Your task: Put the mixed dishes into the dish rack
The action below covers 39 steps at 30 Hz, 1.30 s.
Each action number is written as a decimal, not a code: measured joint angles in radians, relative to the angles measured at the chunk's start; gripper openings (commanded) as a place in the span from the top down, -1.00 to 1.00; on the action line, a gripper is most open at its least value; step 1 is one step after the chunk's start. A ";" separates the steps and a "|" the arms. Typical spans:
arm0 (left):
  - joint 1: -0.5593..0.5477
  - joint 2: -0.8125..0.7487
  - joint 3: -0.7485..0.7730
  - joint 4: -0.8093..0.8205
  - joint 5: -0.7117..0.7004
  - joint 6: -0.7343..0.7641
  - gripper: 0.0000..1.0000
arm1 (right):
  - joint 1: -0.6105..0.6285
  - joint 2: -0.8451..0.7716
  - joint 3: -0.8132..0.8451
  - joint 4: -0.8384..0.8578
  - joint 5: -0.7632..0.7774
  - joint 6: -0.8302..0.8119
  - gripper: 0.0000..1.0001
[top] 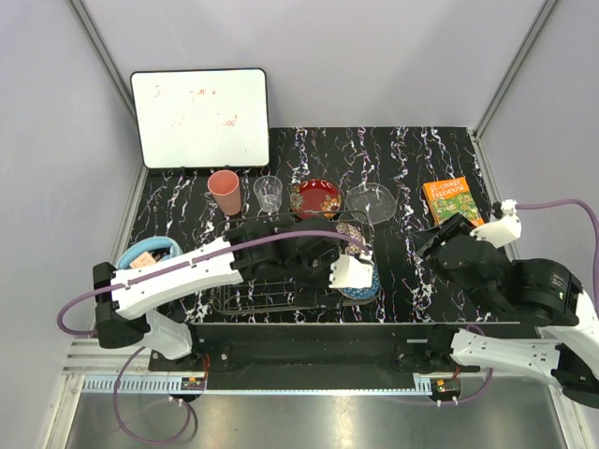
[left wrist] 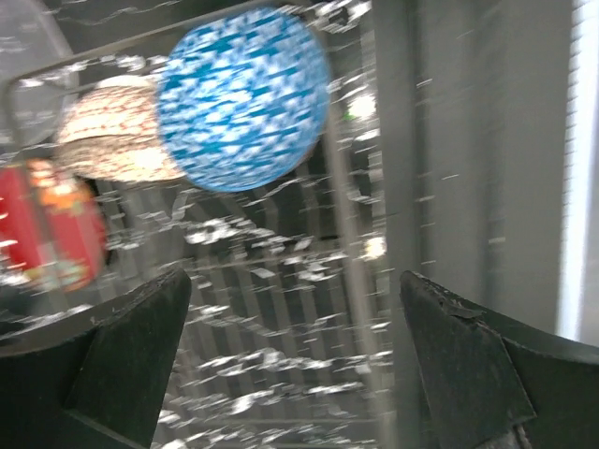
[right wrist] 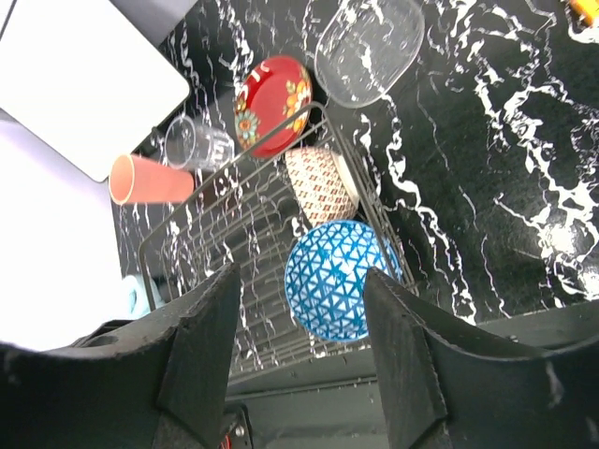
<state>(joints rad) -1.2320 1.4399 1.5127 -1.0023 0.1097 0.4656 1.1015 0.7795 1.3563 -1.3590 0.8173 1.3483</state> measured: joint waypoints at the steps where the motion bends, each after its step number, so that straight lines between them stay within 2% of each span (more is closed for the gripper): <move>1: 0.000 0.003 0.000 0.002 -0.025 0.027 -0.98 | 0.000 -0.001 -0.003 0.000 0.008 0.005 -0.24; 7: -0.002 -0.012 -0.066 0.077 -0.118 0.202 -0.98 | 0.000 -0.004 -0.032 0.001 0.037 0.031 -0.16; 12: -0.013 -0.093 -0.232 0.180 -0.110 0.396 -0.98 | 0.000 -0.052 -0.084 0.002 0.039 0.054 -0.15; 17: -0.045 -0.090 -0.258 0.225 -0.100 0.502 -0.98 | 0.000 -0.126 -0.121 0.000 0.039 0.058 -0.12; 19: -0.059 -0.063 -0.251 0.253 -0.095 0.520 -0.98 | 0.000 -0.144 -0.129 0.000 0.039 0.056 -0.11; 23: -0.085 0.010 -0.229 0.294 -0.088 0.538 -0.79 | 0.000 -0.159 -0.134 0.000 0.039 0.042 -0.10; 26: -0.101 0.082 -0.181 0.306 -0.076 0.529 -0.74 | 0.000 -0.160 -0.135 0.001 0.041 0.029 -0.10; 28: -0.106 0.116 -0.161 0.316 -0.067 0.522 -0.66 | 0.000 -0.164 -0.135 0.001 0.049 0.021 -0.09; 30: -0.110 0.133 -0.153 0.317 -0.060 0.511 -0.47 | 0.000 -0.177 -0.139 0.001 0.058 0.013 -0.09; 31: -0.111 0.136 -0.152 0.317 -0.058 0.504 -0.44 | 0.000 -0.185 -0.140 0.001 0.061 0.010 -0.09; 39: -0.111 0.142 -0.139 0.303 -0.042 0.428 -0.36 | 0.000 -0.233 -0.141 0.000 0.082 0.003 -0.08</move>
<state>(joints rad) -1.3434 1.5814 1.3739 -0.6994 0.0681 0.8932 1.1015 0.5468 1.2156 -1.3586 0.8993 1.3510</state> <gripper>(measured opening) 0.680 0.544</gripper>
